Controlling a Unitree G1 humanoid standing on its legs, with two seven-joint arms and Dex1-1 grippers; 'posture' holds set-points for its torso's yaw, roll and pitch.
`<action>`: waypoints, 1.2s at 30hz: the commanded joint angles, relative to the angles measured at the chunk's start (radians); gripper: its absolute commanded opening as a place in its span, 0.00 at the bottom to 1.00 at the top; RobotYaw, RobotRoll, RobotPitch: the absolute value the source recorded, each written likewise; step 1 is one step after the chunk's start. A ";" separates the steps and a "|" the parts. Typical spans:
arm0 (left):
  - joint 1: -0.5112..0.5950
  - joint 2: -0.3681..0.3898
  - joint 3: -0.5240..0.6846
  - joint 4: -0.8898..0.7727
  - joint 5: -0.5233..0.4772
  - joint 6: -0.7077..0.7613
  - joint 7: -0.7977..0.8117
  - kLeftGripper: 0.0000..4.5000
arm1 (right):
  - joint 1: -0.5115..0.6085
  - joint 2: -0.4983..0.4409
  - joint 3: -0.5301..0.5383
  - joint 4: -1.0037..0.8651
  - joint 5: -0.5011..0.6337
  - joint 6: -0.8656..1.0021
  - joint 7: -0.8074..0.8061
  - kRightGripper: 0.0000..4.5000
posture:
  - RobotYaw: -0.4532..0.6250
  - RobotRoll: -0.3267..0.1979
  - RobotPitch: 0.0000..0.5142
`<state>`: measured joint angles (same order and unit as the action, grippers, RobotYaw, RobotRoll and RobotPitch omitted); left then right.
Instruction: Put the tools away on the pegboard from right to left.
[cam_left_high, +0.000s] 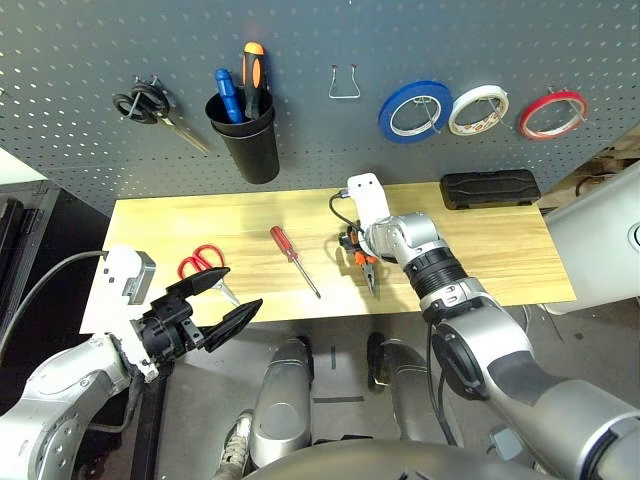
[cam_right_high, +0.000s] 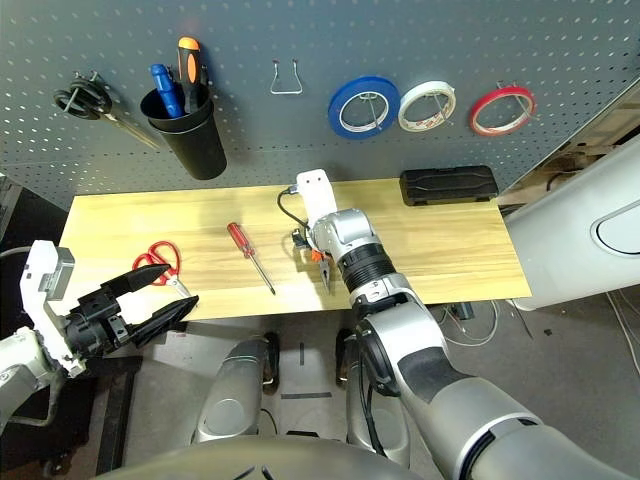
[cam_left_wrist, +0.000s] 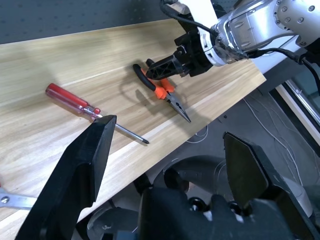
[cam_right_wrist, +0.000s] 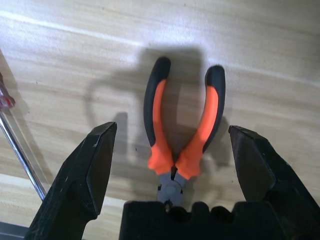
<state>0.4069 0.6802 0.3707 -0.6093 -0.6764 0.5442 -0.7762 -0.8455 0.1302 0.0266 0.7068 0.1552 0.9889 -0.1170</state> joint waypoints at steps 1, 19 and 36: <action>0.009 -0.003 -0.022 0.014 0.013 -0.004 -0.002 1.00 | 0.033 0.071 -0.016 0.013 0.003 0.024 -0.013 0.99 | 0.66 0.62 0.43; 0.000 0.011 -0.012 -0.024 -0.009 0.031 0.028 1.00 | 0.015 0.084 -0.042 0.304 -0.006 -0.148 0.004 0.99 | 0.68 0.62 0.42; -0.208 0.031 -0.027 0.086 -0.032 0.022 -0.019 1.00 | 0.171 -0.102 0.118 -0.064 -0.092 -0.273 0.309 0.47 | 0.63 0.62 0.35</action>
<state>0.1985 0.7066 0.3360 -0.5423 -0.6909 0.5644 -0.7844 -0.7157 0.0604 0.1212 0.7501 0.0733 0.7157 0.1419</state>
